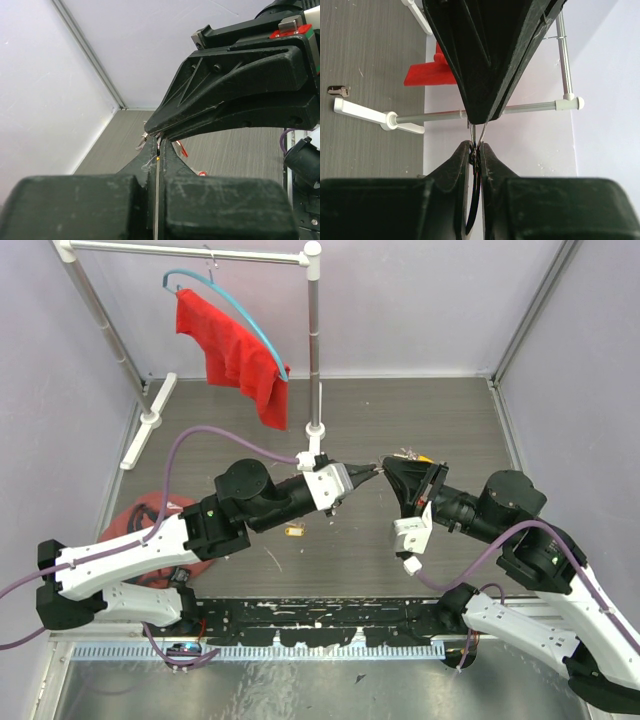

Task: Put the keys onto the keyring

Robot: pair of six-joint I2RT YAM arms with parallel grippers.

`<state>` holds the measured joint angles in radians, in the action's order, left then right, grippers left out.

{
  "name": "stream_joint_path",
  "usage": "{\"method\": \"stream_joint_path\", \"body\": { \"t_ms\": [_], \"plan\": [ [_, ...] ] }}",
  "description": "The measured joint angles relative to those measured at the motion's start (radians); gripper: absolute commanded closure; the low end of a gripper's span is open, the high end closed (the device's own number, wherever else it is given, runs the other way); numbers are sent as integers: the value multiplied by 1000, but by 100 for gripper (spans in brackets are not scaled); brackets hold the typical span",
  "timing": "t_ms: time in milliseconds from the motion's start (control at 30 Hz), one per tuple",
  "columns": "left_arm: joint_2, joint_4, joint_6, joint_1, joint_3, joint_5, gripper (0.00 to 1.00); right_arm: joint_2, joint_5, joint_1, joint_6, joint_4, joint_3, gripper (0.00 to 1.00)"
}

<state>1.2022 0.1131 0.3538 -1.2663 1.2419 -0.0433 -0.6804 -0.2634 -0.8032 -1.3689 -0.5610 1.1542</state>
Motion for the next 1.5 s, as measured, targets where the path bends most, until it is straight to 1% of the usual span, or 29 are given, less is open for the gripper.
{"method": "stream_joint_path", "body": {
  "t_ms": [133,333,467,633,867,1033,1167,1233,1333,1433,1500],
  "plan": [
    [3,-15,3,0,9,-8,100,4,-1,0,-2,3,-10,76],
    [5,-39,13,0,20,-19,100,14,-15,-1,1,12,-20,71],
    [5,-49,20,0,21,-29,100,18,-19,-1,6,11,-20,71],
    [5,-71,31,0,21,-39,100,24,-18,-1,12,13,-20,74],
    [5,-75,38,0,21,-41,100,24,-18,-1,29,5,-20,71],
    [5,-75,39,0,21,-41,100,24,-27,-1,75,6,-20,69],
    [5,-80,45,0,21,-42,100,24,-40,-1,189,11,-12,68],
    [5,-90,54,0,21,-43,100,23,-40,-1,287,15,2,64],
    [1,-119,71,0,21,-47,100,19,-36,-1,472,12,42,56],
    [-13,-147,84,0,21,-48,100,17,-37,-1,682,7,96,55],
    [-29,-169,91,0,21,-47,100,18,-38,-1,850,14,124,54]
  ]
}}
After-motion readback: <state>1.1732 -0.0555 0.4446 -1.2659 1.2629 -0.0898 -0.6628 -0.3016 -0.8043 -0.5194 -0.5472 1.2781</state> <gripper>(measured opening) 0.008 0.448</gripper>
